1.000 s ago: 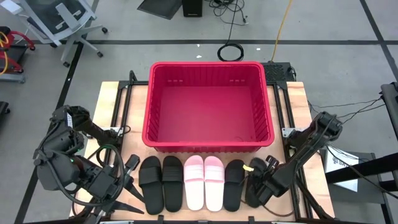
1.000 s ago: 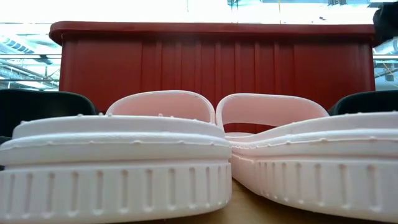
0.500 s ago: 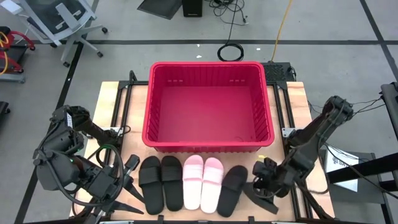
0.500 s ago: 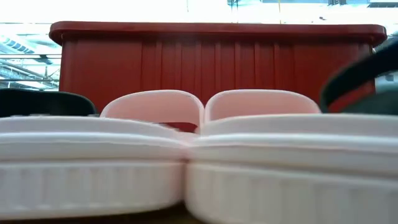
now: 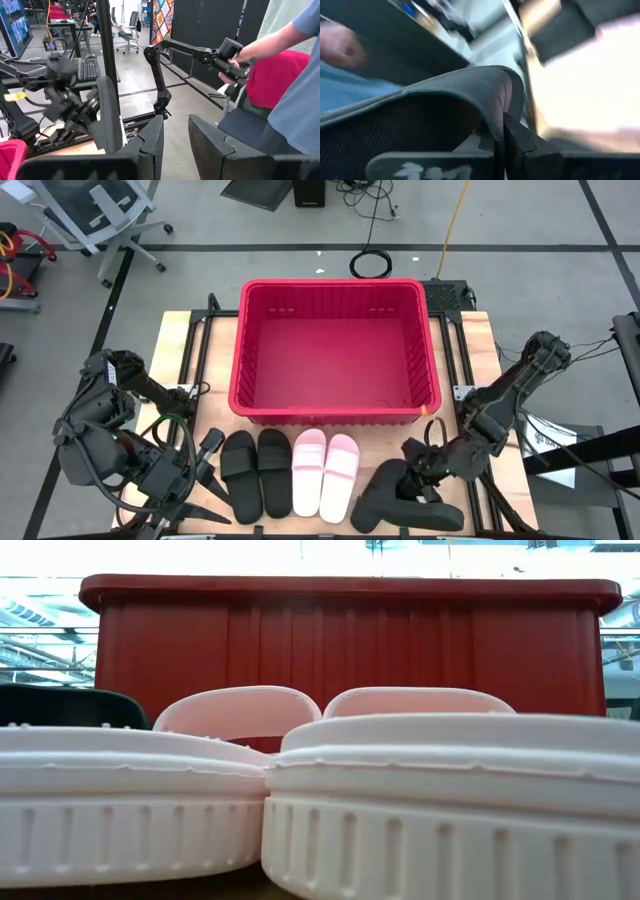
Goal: Pick and place slides into bin
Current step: Put the black slide into the red container
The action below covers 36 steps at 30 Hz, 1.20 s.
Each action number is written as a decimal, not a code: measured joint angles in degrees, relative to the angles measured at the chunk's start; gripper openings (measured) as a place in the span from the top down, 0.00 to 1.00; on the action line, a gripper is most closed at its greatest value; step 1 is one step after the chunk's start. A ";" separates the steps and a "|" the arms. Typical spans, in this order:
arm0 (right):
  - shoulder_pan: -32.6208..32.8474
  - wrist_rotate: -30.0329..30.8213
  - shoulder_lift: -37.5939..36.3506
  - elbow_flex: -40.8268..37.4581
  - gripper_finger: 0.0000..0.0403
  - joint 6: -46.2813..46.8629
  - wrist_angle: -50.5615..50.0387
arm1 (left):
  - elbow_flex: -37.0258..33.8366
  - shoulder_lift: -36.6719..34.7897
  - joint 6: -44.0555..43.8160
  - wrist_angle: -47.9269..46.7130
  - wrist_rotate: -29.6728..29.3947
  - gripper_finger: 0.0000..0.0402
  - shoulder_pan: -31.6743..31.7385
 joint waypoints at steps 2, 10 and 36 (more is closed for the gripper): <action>-1.01 1.35 0.02 0.00 1.00 -5.45 6.95 | 0.00 0.00 0.00 0.00 0.00 0.78 0.00; -5.36 1.27 0.00 0.00 1.00 -26.46 34.20 | 0.00 -0.02 0.07 0.99 0.03 0.78 0.00; -20.56 -9.70 4.61 18.48 0.99 -73.99 60.04 | 0.02 -0.72 7.64 6.63 0.20 0.78 0.00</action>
